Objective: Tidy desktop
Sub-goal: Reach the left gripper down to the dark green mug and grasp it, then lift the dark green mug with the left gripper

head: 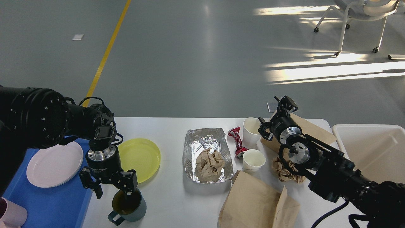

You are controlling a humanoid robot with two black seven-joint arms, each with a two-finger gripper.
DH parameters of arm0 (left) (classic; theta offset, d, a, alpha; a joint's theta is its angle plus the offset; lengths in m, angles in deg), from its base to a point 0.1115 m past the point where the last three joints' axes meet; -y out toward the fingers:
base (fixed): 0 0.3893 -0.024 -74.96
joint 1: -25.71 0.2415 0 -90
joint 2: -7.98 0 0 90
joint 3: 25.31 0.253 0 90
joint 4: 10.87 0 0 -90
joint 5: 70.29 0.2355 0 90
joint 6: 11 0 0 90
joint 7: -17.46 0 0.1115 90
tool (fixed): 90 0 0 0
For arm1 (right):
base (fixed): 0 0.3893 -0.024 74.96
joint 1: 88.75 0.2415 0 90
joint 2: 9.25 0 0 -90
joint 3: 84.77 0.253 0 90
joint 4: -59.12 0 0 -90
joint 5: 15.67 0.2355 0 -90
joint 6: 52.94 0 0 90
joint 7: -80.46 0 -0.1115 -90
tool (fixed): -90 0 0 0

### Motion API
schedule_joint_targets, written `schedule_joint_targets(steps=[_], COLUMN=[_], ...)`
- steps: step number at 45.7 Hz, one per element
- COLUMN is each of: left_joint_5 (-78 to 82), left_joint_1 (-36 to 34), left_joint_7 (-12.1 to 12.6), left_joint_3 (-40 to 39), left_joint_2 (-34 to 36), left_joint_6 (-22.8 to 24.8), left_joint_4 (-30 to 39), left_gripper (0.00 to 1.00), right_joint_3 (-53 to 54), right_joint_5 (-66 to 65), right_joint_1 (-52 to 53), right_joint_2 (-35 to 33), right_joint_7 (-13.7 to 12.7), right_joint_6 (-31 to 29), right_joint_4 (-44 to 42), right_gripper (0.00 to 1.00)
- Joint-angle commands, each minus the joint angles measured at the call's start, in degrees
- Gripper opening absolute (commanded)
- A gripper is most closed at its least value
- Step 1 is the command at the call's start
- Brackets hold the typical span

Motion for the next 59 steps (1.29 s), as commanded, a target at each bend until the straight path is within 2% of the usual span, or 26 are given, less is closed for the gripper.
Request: schedule_joint_targets(steps=[1, 20, 40, 47, 59], left_joint_5=[0.0, 0.0, 0.0, 0.0, 0.1], left_joint_1=[1.1, 2.6, 2.9, 2.9, 2.9], left_joint_7=[0.0, 0.0, 0.0, 0.0, 0.2], left_joint_3=[0.1, 0.1, 0.0, 0.0, 0.1], left_joint_2=[-0.7, -0.9, -0.7, -0.7, -0.4], left_joint_6=[0.0, 0.0, 0.0, 0.0, 0.0], left_joint_4=[-1.1, -3.0, -3.0, -3.0, -3.0], left_gripper=[0.82, 0.67, 0.28, 0.22, 0.03], right_joint_3=[0.0, 0.0, 0.0, 0.0, 0.0], right_joint_5=[0.0, 0.0, 0.0, 0.0, 0.0], right_joint_1=[0.0, 0.0, 0.0, 0.0, -0.1], right_joint_2=[0.0, 0.0, 0.0, 0.0, 0.0], right_joint_7=[0.0, 0.0, 0.0, 0.0, 0.0], right_joint_6=[0.0, 0.0, 0.0, 0.0, 0.0], right_joint_4=[0.0, 0.0, 0.0, -0.1, 0.0], right_gripper=[1.0, 1.0, 1.0, 1.0, 1.0])
